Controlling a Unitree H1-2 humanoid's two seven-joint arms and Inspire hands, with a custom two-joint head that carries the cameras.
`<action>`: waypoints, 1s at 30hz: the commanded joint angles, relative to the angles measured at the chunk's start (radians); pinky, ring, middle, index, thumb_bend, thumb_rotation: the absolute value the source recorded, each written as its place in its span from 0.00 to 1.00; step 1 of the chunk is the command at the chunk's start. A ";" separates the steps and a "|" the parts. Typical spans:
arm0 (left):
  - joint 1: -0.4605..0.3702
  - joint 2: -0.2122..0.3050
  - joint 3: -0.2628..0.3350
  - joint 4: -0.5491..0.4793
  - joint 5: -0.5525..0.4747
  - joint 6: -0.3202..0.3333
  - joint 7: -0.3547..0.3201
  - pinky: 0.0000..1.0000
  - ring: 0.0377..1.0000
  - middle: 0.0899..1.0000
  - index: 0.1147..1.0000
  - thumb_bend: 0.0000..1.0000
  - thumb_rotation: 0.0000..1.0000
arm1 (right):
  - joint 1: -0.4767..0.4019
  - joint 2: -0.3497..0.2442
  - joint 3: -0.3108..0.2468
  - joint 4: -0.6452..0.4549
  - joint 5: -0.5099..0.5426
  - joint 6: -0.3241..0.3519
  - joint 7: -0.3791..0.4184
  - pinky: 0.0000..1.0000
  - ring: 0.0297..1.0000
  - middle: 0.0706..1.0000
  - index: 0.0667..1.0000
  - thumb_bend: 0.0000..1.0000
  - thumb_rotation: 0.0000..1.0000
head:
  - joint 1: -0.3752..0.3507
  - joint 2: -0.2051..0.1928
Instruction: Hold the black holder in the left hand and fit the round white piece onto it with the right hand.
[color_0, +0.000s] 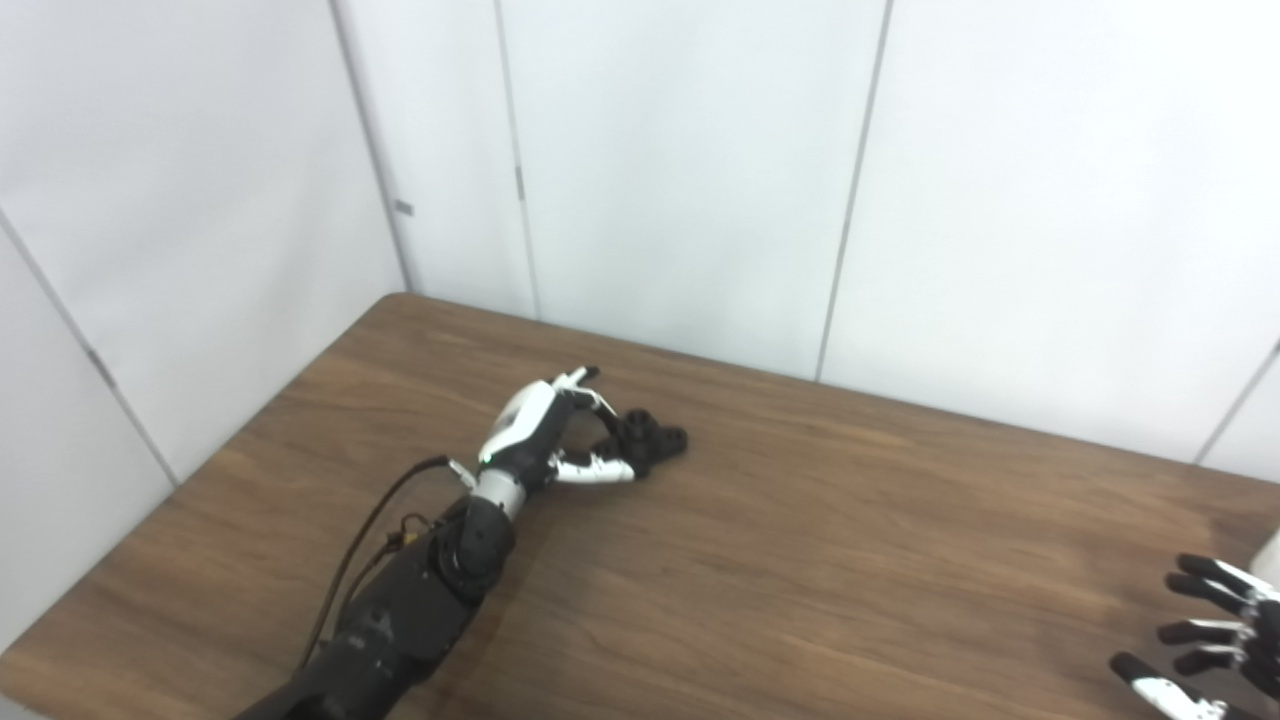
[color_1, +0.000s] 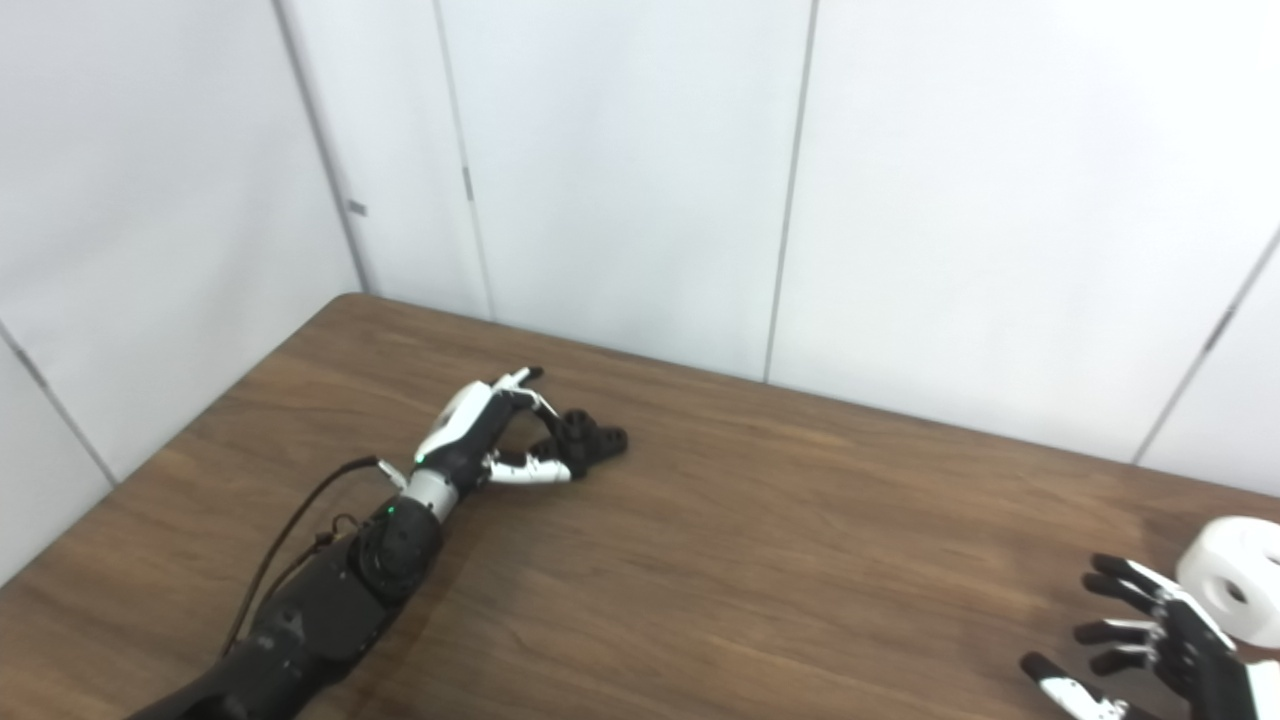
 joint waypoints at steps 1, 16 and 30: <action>0.044 -0.059 -0.084 -0.020 -0.010 0.000 -0.172 1.00 1.00 0.99 0.42 0.52 0.06 | -0.038 0.003 -0.011 -0.039 0.024 -0.005 -0.005 0.44 0.54 0.68 0.70 0.58 0.00 | -0.006 0.002; 0.053 -0.124 -0.191 -0.142 -0.001 0.017 -0.326 1.00 1.00 1.00 0.42 0.52 0.06 | -0.052 0.039 -0.003 -0.060 -0.022 0.020 -0.041 0.46 0.54 0.67 0.70 0.60 0.03 | -0.144 0.032; 0.040 -0.176 -0.276 -0.094 0.054 -0.027 -0.342 1.00 1.00 0.99 0.41 0.52 0.06 | -0.053 0.065 0.014 -0.126 -0.044 0.073 -0.038 0.42 0.53 0.68 0.70 0.58 0.00 | -0.290 0.077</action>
